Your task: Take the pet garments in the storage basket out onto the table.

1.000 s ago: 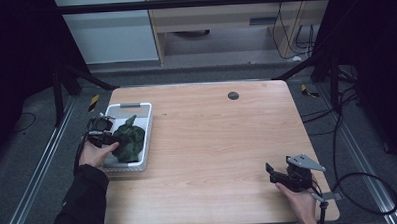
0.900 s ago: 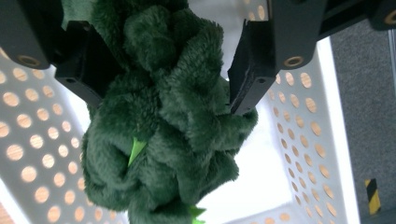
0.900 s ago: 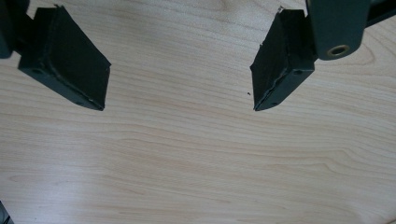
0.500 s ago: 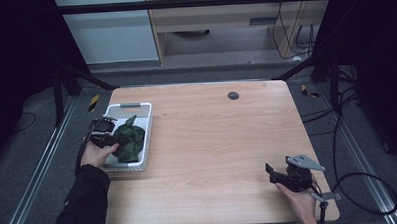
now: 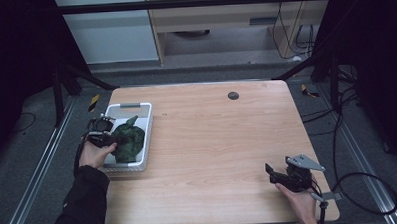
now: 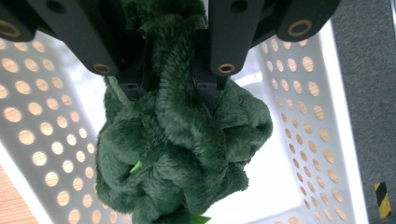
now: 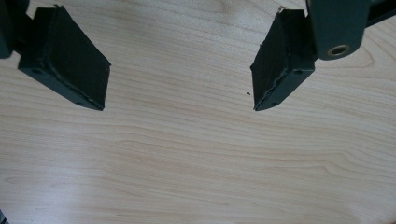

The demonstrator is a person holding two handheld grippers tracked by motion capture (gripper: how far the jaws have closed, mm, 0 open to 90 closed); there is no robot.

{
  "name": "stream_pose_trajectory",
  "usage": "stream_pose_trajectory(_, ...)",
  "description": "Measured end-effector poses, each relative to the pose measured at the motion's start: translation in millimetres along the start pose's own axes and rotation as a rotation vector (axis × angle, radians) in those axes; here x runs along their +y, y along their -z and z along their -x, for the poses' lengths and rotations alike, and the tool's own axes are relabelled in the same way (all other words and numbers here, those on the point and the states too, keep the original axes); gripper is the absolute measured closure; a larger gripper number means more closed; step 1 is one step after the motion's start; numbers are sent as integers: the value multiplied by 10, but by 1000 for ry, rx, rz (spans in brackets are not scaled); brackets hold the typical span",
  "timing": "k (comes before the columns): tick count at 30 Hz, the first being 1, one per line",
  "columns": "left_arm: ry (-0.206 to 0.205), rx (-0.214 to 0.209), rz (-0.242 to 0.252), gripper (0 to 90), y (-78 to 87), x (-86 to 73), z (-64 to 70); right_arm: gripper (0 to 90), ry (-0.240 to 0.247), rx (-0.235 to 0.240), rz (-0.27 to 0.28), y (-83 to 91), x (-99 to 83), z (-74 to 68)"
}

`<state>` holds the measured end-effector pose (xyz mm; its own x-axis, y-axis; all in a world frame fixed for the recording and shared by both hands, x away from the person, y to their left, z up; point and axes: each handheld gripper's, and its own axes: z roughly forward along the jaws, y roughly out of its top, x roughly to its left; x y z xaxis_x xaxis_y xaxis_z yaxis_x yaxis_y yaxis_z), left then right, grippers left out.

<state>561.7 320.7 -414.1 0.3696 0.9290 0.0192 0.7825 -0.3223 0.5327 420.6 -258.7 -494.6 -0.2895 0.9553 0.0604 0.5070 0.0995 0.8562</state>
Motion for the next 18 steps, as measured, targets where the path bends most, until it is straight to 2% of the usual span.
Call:
stream_pose_trajectory(11,-21,14,89,742,324,34,29,192,4,2,2,3,-2,2)
stream_pose_trajectory(18,-57,25,119,743,530,89,87,192,8,-2,5,-1,-1,5)
